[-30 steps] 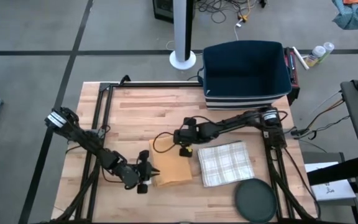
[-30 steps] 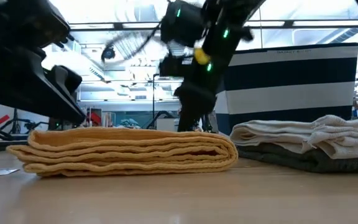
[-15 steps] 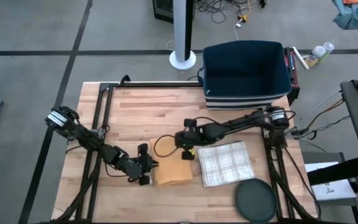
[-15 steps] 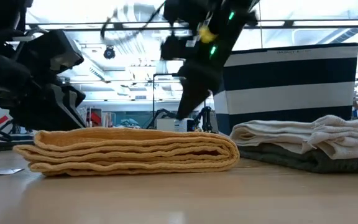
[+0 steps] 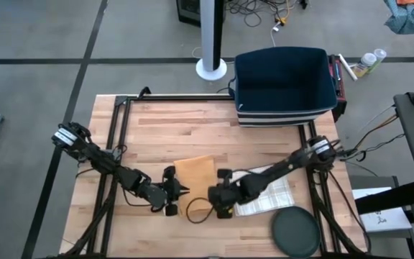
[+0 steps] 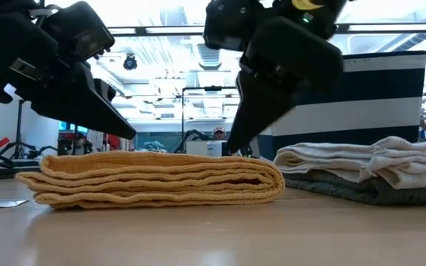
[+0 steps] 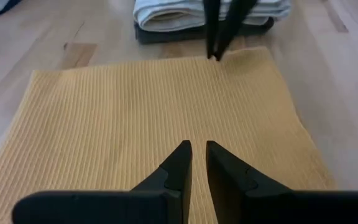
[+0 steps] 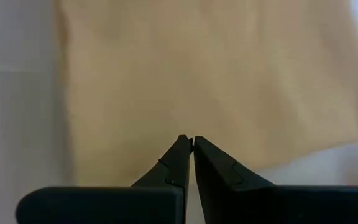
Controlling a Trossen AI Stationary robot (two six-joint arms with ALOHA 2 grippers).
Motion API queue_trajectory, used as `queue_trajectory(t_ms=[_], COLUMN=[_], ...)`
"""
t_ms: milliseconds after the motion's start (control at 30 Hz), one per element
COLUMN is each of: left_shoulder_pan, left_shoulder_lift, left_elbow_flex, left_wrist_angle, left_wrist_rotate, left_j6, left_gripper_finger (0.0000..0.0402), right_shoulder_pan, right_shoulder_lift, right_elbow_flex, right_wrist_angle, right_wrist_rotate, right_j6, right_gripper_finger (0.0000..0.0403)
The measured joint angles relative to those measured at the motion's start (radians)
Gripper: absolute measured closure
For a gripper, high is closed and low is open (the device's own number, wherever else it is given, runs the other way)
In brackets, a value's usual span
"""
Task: Fold kitchen towel into neat rectangle
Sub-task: Fold the orange towel
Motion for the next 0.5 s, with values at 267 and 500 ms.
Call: queue_trajectory(t_ms=[267,500], left_shoulder_pan=[-0.004,-0.004], left_shoulder_lift=[-0.001,-0.006], left_elbow_flex=[0.002,0.002], left_wrist_angle=[0.002,-0.001], left_wrist_rotate=[0.051,0.069], left_j6=[-0.013,-0.014], left_gripper_finger=[0.0364,0.0364], right_shoulder_pan=[0.039,0.039], right_shoulder_lift=[-0.061,-0.188], right_elbow_flex=[0.058,0.078], right_wrist_angle=[-0.090,-0.501], right_wrist_rotate=[0.000,0.000], right_j6=[0.136,0.294], right_gripper_finger=[0.0384,0.0384])
